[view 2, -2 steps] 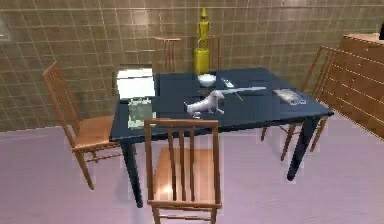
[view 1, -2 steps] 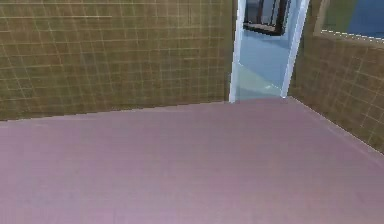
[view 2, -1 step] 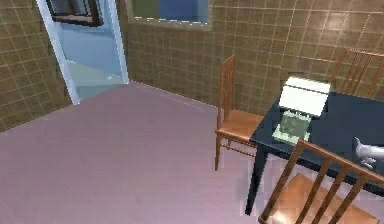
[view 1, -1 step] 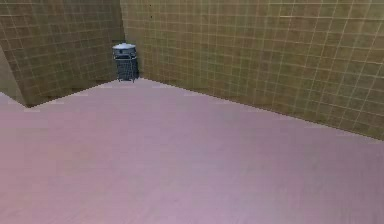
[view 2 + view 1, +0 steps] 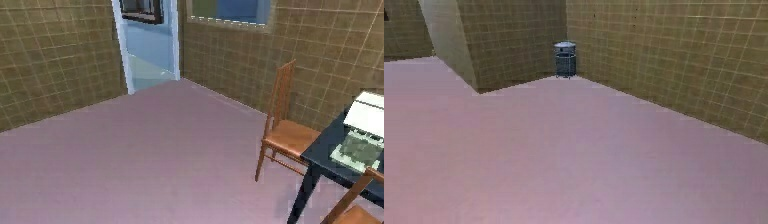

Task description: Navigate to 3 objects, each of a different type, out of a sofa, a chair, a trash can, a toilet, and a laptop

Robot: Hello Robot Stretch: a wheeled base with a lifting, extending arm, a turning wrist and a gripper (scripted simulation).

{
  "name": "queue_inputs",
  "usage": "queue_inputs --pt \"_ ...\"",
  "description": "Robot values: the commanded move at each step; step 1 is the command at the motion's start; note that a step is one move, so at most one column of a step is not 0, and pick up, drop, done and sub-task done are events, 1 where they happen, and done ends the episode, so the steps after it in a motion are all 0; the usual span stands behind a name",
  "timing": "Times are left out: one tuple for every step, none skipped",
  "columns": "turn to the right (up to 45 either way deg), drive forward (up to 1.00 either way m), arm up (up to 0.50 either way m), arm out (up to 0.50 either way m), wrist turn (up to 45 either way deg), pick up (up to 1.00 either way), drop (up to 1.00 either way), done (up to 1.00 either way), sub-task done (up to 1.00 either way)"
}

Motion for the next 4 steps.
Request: queue_inputs --pt "0.0 1.0 0.0 0.0 0.0 0.0 0.0 0.0 0.0" --pt "0.0 1.0 0.0 0.0 0.0 0.0 0.0 0.0 0.0" --pt "-3.0 0.0 0.0 0.0 0.0 0.0 0.0 0.0 0.0" --pt "0.0 1.0 0.0 0.0 0.0 0.0 0.0 0.0 0.0"
